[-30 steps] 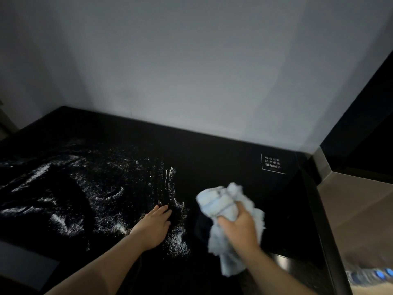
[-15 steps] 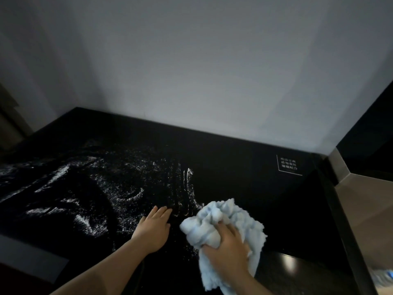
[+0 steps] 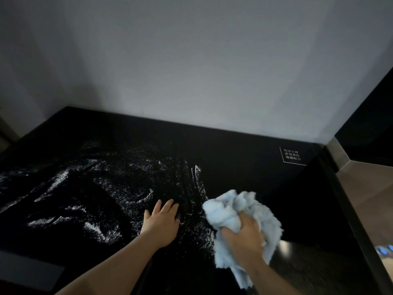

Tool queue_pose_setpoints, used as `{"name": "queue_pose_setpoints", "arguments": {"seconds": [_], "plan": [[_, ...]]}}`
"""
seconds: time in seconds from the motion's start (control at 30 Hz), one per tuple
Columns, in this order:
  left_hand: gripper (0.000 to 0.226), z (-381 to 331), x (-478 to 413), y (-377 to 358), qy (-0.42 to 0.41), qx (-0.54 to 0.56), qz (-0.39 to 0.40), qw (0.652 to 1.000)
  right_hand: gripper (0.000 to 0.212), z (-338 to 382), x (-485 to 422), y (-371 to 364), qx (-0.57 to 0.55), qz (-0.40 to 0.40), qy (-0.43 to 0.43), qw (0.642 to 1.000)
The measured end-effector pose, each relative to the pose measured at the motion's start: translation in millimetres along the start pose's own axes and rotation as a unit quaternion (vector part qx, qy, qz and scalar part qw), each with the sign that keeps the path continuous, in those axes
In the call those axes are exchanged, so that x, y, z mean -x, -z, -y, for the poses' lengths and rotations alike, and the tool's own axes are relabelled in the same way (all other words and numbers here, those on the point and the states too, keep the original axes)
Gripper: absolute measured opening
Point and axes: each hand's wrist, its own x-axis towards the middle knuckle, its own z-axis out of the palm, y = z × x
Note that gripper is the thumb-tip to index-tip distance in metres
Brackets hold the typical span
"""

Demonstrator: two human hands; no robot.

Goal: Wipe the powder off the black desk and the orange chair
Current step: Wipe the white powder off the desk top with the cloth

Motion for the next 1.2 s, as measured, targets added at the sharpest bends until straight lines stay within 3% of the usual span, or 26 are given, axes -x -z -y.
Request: {"name": "queue_pose_setpoints", "arguments": {"seconds": [0.13,0.2,0.23,0.3,0.33,0.43,0.5,0.57,0.63,0.73,0.8,0.87,0.93,1.0,1.03,1.1,1.2], "plan": [[0.057,8,-6,4,0.014,-0.001,0.008,1.0,0.015,21,5,-17,-0.193,0.078,-0.039,0.977],[0.057,12,-9,8,0.018,0.002,0.02,1.0,0.009,22,-7,-1,-0.225,0.002,-0.046,0.973],[0.057,13,-11,9,0.016,0.004,0.028,0.999,0.007,17,-17,8,-0.202,-0.074,-0.032,0.976],[0.057,14,-14,12,0.01,0.003,0.042,0.999,0.016,6,-41,30,-0.042,-0.224,-0.03,0.973],[0.057,15,-15,14,0.008,0.002,0.046,0.999,0.02,1,-52,38,0.026,-0.231,-0.045,0.972],[0.056,16,-19,16,0.003,-0.004,0.057,0.998,0.036,-9,-72,34,0.062,-0.041,-0.083,0.994],[0.054,18,-21,16,-0.006,-0.017,0.067,0.998,0.035,-5,-73,18,0.103,-0.007,-0.032,0.994],[0.053,19,-22,17,-0.009,-0.02,0.073,0.997,0.029,13,-65,-1,0.056,0.031,0.023,0.998],[0.052,20,-24,17,-0.01,-0.009,0.061,0.998,0.031,34,-50,-14,0.019,0.108,0.029,0.994],[0.052,22,-25,17,-0.008,0.011,0.051,0.999,0.02,47,-30,-17,-0.132,0.213,0.017,0.968],[0.051,23,-26,15,-0.027,-0.036,0.07,0.997,0.013,44,-34,-4,-0.166,0.178,0.05,0.969],[0.051,22,-26,15,-0.016,-0.033,0.07,0.997,0.012,37,-49,20,-0.159,0.051,0.116,0.979],[0.052,20,-25,16,-0.01,-0.024,0.066,0.997,0.027,22,-70,39,-0.115,-0.014,0.157,0.981],[0.053,20,-22,17,-0.012,-0.028,0.069,0.997,0.036,4,-78,41,0.113,-0.001,0.048,0.992],[0.052,20,-22,18,-0.014,-0.034,0.072,0.997,0.036,-2,-76,36,0.203,0.001,-0.003,0.979],[0.051,21,-21,19,-0.023,-0.05,0.076,0.996,0.037,1,-66,21,0.218,0.025,-0.019,0.975],[0.052,21,-20,16,-0.02,-0.043,0.06,0.997,0.055,14,-38,-14,0.188,0.106,0.074,0.974]]}}
